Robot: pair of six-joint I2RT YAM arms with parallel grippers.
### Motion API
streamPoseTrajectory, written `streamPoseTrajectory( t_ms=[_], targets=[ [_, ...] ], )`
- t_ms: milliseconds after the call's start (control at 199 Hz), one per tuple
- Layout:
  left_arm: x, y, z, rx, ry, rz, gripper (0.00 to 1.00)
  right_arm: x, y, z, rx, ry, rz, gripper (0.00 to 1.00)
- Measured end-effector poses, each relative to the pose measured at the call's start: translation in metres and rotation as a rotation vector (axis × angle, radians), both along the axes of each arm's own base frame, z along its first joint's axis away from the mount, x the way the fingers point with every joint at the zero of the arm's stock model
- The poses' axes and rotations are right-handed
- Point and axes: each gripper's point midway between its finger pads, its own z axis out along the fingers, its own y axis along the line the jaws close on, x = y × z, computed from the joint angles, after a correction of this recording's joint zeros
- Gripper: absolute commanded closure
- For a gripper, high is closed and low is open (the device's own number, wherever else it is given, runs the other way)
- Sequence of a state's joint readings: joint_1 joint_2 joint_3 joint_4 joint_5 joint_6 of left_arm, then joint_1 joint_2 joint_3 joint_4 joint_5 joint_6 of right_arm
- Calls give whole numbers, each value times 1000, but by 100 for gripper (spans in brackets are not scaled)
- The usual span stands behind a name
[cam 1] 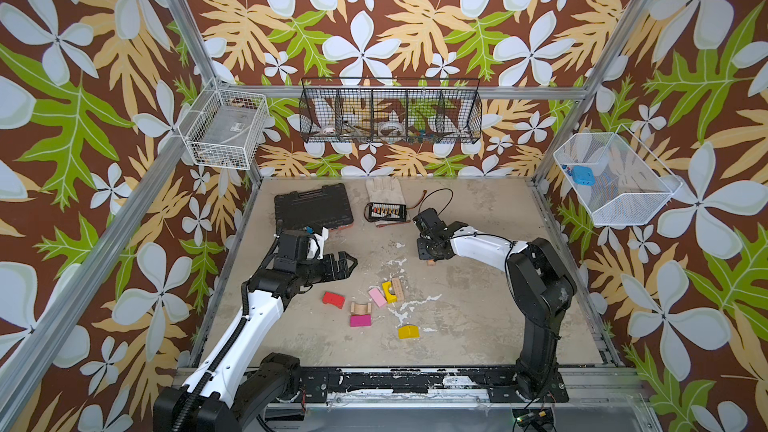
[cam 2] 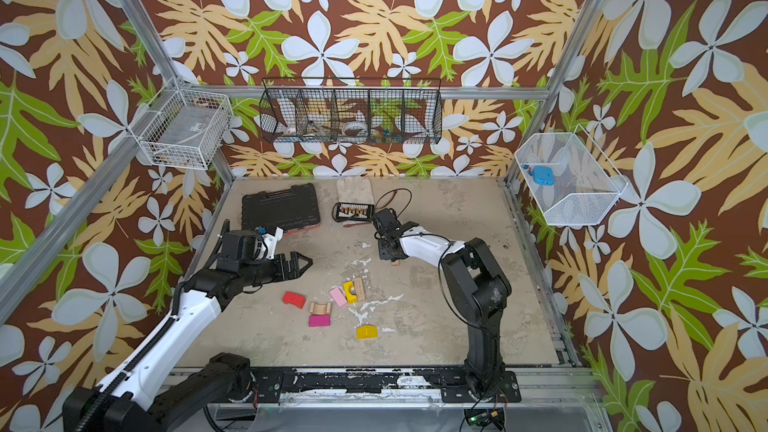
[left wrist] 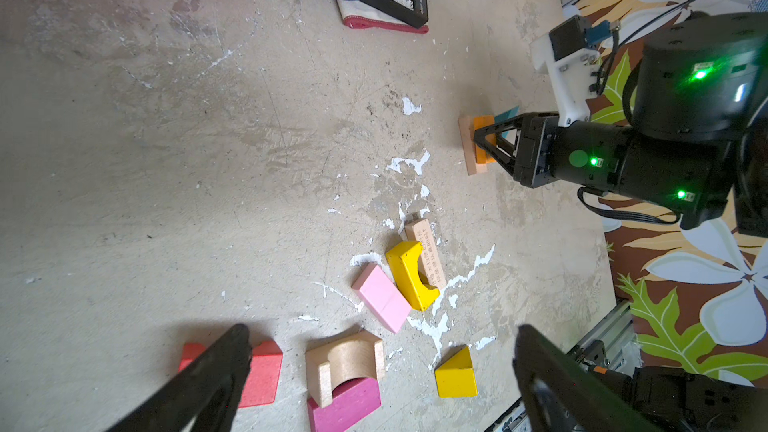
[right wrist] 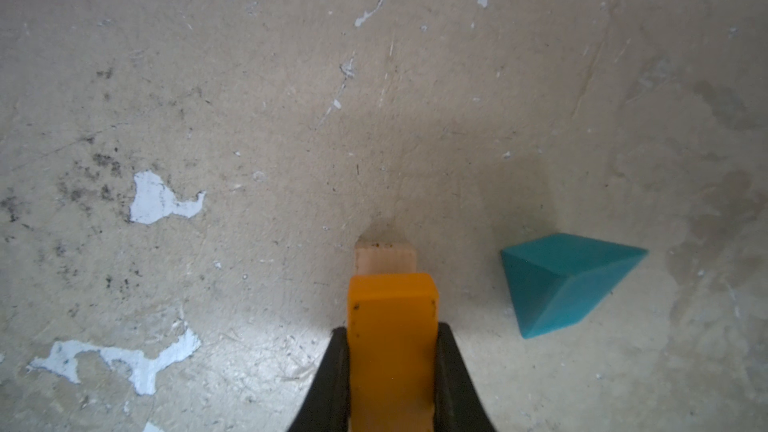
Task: Build the wood block tower
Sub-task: 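Place the orange bar on the wooden bar while the left arm reaches forward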
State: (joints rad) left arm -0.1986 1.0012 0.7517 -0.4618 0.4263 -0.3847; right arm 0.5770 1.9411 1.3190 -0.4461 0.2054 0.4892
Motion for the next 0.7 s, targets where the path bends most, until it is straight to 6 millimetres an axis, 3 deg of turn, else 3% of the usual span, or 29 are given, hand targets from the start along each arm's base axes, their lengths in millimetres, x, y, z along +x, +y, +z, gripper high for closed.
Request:
streamPoseTrajectory(
  t_ms=[699],
  targets=[
    [0,-1,-1,5,1,-2,0,-2,4,-4,7,17,28,59]
  ],
)
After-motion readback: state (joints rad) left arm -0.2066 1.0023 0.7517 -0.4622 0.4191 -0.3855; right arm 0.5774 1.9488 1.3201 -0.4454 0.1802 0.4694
